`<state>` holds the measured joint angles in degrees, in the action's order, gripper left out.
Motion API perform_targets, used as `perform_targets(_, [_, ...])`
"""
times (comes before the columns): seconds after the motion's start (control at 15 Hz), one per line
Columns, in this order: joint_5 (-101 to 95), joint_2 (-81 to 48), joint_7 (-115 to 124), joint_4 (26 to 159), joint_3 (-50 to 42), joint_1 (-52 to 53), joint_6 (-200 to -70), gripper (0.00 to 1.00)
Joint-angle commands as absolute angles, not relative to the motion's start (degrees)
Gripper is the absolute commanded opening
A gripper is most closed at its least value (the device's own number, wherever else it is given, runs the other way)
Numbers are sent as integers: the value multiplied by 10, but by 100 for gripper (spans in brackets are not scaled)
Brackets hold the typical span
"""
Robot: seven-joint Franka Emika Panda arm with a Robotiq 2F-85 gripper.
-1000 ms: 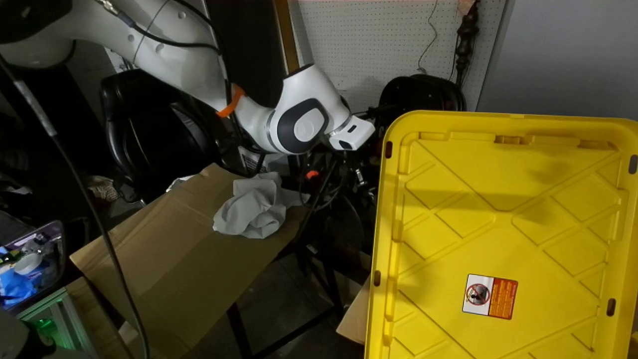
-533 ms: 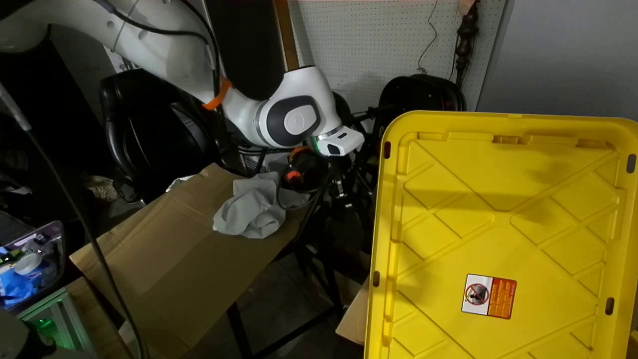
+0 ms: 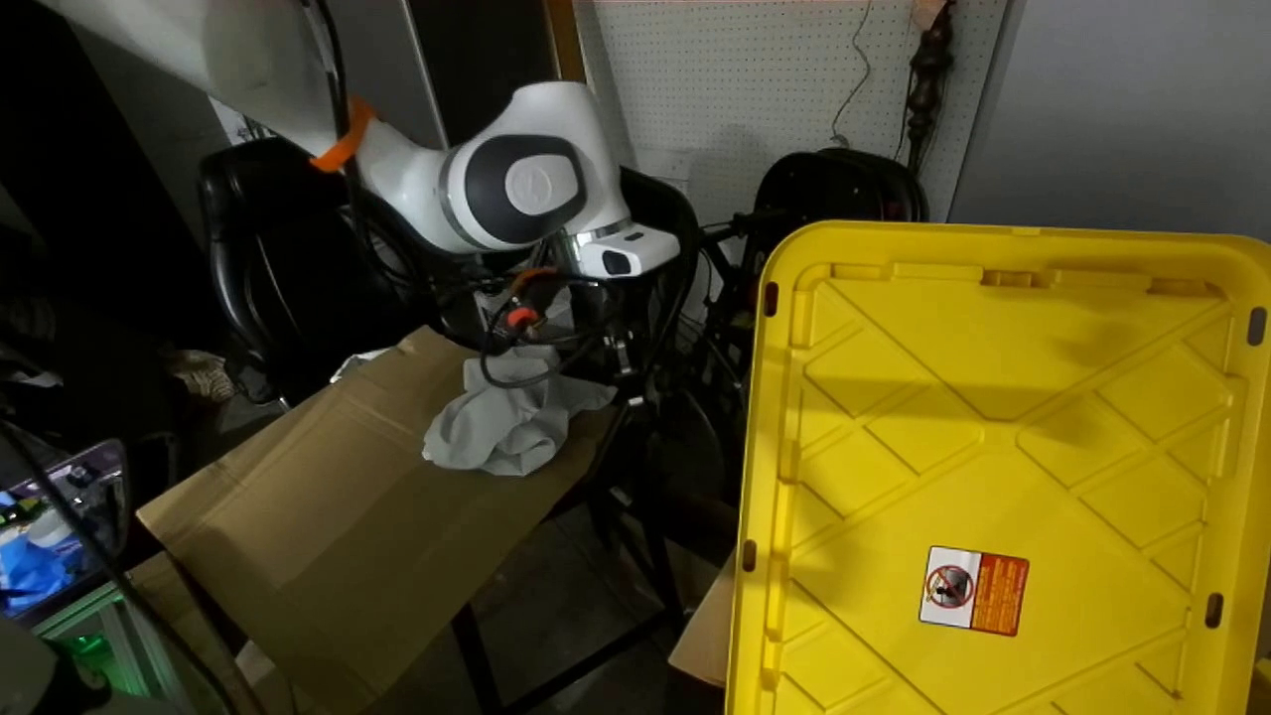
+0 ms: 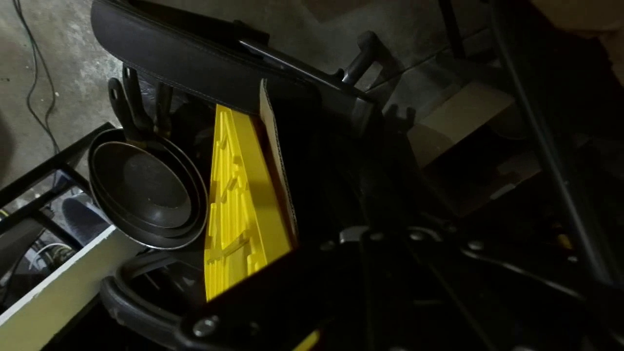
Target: Turn the black chair towards the right
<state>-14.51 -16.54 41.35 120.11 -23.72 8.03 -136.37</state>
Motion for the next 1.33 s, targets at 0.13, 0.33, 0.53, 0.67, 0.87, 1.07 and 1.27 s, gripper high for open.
perform_targets(0.13, [-209, -7, 348, 1324, -173, 30, -1351, 0])
perform_targets(0.33, [-230, 64, 283, 1388, -138, 4, -1382, 0])
perform_targets(0.53, [-236, 133, 214, 1448, -111, -25, -1414, 0])
perform_targets(0.67, [-207, 172, 137, 1481, -106, -39, -1434, 0])
perform_targets(0.87, [-157, 192, 11, 1492, -184, 23, -1447, 33])
perform_targets(1.07, [-86, 200, -112, 1487, -293, 107, -1424, 53])
perform_targets(1.27, [-36, 224, -238, 1513, -347, 134, -1427, 73])
